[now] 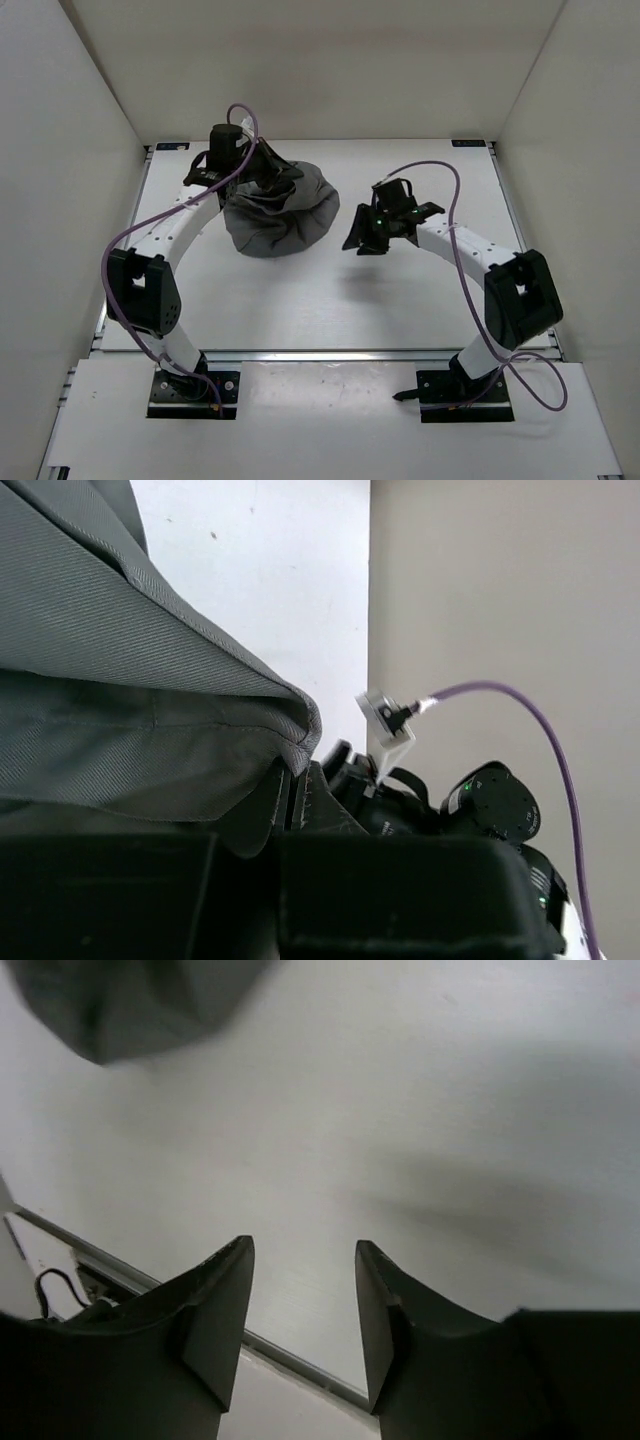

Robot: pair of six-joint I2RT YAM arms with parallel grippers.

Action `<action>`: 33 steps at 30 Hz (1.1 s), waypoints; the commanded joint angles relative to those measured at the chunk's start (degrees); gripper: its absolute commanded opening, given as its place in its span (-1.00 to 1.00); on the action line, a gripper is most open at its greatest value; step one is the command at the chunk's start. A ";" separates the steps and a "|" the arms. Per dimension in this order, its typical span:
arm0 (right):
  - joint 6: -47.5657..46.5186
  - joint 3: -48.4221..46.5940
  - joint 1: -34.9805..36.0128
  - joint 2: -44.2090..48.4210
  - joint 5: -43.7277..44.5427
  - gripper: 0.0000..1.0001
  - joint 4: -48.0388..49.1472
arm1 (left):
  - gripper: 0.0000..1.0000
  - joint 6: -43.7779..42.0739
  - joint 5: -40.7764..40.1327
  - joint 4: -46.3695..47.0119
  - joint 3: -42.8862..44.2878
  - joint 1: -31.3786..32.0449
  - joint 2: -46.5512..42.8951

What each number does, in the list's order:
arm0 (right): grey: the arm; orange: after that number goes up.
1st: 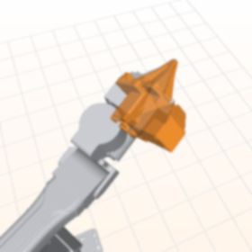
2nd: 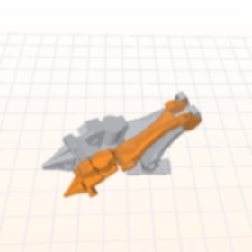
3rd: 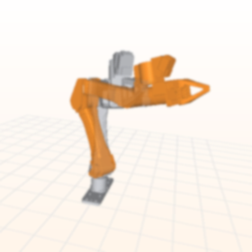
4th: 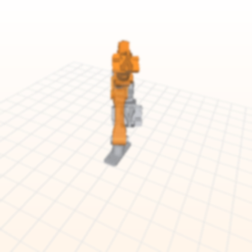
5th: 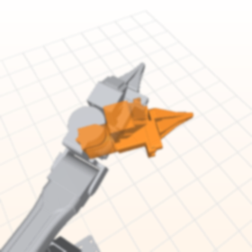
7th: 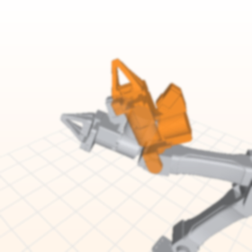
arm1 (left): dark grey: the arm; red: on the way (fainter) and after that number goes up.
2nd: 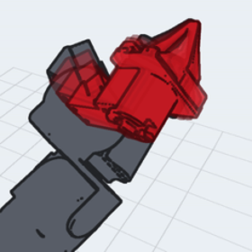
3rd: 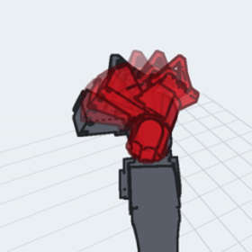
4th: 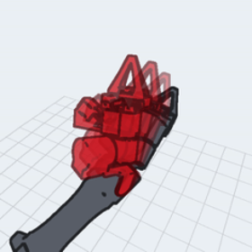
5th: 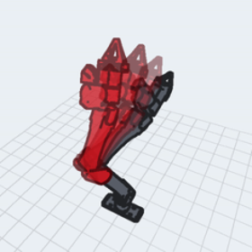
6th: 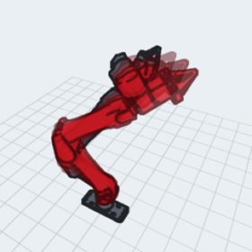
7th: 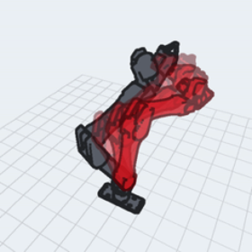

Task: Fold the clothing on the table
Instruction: Flatten the skirt out

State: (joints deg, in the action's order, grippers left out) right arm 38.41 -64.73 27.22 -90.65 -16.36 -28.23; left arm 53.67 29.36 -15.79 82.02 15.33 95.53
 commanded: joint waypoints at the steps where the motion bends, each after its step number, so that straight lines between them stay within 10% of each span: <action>1: 3.50 -5.40 4.49 -2.93 -1.84 -0.10 20.30 | -1.00 0.47 -0.09 0.06 4.11 0.58 -2.89; 11: 27.23 4.16 3.36 -6.65 -8.08 0.08 51.41 | -1.00 -0.23 -0.27 -6.00 6.93 2.33 -4.38; 13: 32.23 9.33 3.19 -5.16 -7.02 0.24 56.32 | -1.00 -0.15 -0.27 -7.49 7.97 3.73 -4.38; 14: 32.42 10.84 2.93 -4.71 -6.93 0.66 58.09 | -1.00 0.03 -0.27 -8.02 8.50 3.74 -3.77; 23: 28.83 10.87 2.13 -1.01 1.59 0.70 33.56 | -1.00 1.52 3.94 -8.21 15.98 9.01 -1.66; 33: 11.61 -3.57 11.53 -13.32 15.21 0.75 1.43 | -1.00 5.74 5.52 -0.21 2.99 2.16 -7.19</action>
State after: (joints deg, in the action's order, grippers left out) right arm 56.27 -68.55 35.77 -102.50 -6.81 -15.68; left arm 57.71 32.95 -20.03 87.31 19.40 93.25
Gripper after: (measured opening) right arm 0.879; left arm 0.034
